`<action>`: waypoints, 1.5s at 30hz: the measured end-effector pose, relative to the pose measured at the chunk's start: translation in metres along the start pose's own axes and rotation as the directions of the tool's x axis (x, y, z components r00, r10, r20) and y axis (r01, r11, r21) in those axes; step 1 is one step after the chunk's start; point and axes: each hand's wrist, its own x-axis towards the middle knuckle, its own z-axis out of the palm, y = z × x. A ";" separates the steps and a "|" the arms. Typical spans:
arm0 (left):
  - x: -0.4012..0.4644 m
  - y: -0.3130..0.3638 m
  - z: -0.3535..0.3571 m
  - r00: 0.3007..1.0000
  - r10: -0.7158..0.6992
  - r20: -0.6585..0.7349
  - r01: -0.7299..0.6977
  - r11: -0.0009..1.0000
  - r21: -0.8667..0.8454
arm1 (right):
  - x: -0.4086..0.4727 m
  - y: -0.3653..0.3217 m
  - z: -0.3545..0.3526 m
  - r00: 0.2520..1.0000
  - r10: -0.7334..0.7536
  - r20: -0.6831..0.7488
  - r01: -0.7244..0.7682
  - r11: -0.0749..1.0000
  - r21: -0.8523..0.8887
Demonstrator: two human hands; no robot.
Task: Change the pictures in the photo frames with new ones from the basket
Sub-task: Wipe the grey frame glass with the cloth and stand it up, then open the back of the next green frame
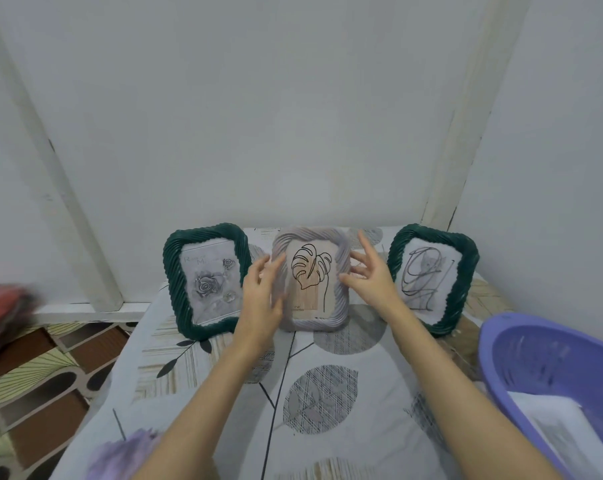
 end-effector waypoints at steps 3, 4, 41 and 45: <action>0.002 0.030 0.020 0.983 0.174 -0.061 -0.178 0.981 -0.071 | -0.021 -0.011 -0.017 0.965 -0.175 -0.195 0.139 0.973 -0.186; 0.004 0.039 0.030 0.982 0.184 -0.042 -0.188 0.975 -0.123 | -0.026 -0.018 -0.025 0.937 -0.232 -0.262 0.176 0.960 -0.220; -0.086 0.136 -0.023 0.933 -0.101 0.346 0.256 0.862 -0.437 | -0.179 -0.077 -0.069 0.999 -0.043 -0.013 0.043 0.998 0.034; -0.118 0.163 -0.034 0.880 -0.119 0.460 0.377 0.764 -0.524 | -0.198 -0.079 -0.041 1.000 0.025 0.007 -0.025 1.000 -0.018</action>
